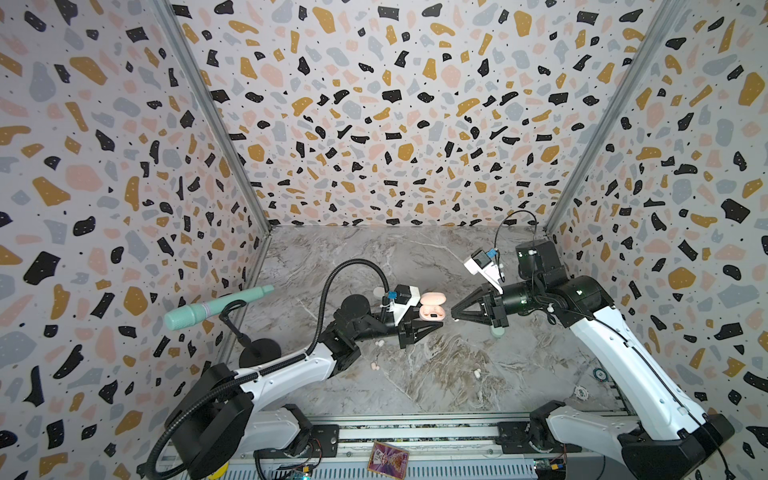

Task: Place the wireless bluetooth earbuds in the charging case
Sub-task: 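Lift the pink earbud and carry it toward the open case in the left gripper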

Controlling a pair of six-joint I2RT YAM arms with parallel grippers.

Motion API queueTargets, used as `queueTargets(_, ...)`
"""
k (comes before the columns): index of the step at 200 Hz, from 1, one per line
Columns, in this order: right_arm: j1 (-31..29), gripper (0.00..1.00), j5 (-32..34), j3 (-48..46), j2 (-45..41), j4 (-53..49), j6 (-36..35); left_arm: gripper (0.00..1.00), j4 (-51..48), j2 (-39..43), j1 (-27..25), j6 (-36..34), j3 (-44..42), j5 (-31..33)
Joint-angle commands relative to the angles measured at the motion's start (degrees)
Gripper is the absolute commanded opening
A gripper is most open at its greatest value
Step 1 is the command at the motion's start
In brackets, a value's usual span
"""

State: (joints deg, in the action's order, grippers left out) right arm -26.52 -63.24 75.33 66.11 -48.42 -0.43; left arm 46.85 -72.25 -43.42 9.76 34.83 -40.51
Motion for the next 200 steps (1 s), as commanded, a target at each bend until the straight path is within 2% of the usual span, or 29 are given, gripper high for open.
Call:
queueTargets(1, -1.24, 0.07, -1.3, 1.58, 0.6, -0.06, -0.61, 0.33, 4.91, -0.33, -0.79, 0.17, 2.06, -2.02)
queueTargets(200, -3.27, 0.09, 3.42, 0.26, 2.8, 2.65, 1.27, 0.33, 4.07, 1.83, -3.89, -0.55, 2.84, -2.21)
